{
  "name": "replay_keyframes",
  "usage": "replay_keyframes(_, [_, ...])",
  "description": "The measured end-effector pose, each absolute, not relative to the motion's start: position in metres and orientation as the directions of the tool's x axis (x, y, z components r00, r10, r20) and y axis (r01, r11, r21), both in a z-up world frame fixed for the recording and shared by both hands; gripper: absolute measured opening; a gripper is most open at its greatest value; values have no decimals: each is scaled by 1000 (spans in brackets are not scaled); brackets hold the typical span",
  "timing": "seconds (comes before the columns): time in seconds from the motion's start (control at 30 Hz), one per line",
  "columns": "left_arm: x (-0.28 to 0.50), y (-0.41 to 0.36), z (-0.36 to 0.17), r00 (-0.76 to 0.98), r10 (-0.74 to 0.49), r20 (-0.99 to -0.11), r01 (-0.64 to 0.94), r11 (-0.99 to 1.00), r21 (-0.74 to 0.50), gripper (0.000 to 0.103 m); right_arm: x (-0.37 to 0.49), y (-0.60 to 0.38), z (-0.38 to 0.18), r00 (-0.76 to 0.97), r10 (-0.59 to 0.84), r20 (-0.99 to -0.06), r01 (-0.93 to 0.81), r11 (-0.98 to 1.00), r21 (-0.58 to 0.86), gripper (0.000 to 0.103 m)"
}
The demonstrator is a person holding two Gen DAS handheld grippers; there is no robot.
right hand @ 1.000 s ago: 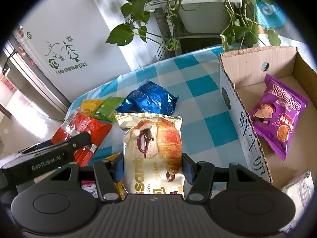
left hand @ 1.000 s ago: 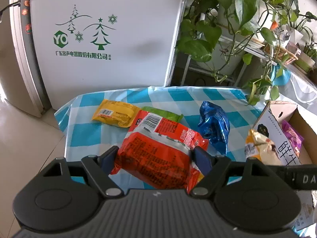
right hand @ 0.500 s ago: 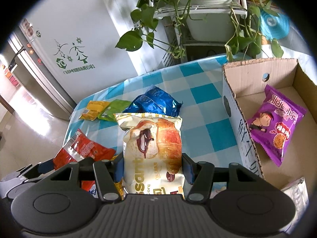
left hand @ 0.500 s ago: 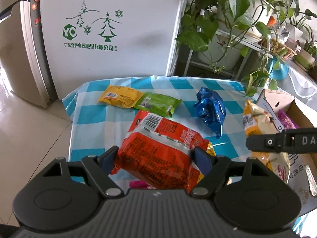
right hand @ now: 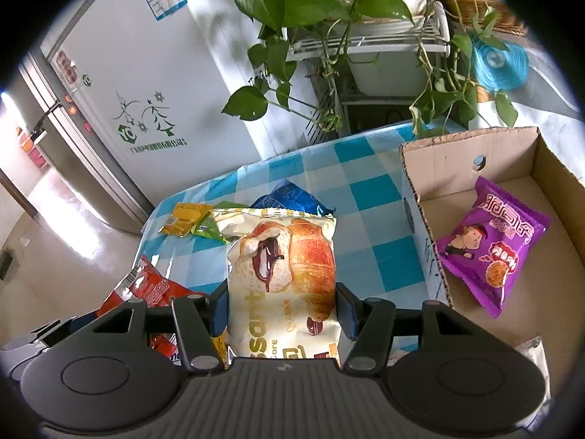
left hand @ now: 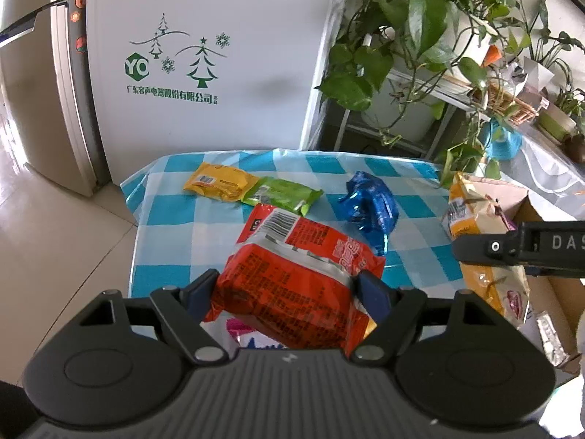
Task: Organize snacks
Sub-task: 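Lift the bread bag with the right gripper while the left gripper lifts the red-orange bag, then carry the bread bag toward the cardboard box while the left gripper carries the red-orange bag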
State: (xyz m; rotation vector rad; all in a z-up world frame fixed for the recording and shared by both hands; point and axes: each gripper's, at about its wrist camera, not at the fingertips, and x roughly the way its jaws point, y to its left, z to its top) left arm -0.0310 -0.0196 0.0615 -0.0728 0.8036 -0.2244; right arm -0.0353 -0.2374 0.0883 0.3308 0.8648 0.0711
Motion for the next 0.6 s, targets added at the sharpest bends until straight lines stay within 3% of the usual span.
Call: replay_keyframes(0.6, [-51, -65, 98, 691, -315, -651, 267, 947, -176, 80, -61, -296, 133, 765, 121, -632, 136, 930, 342, 63])
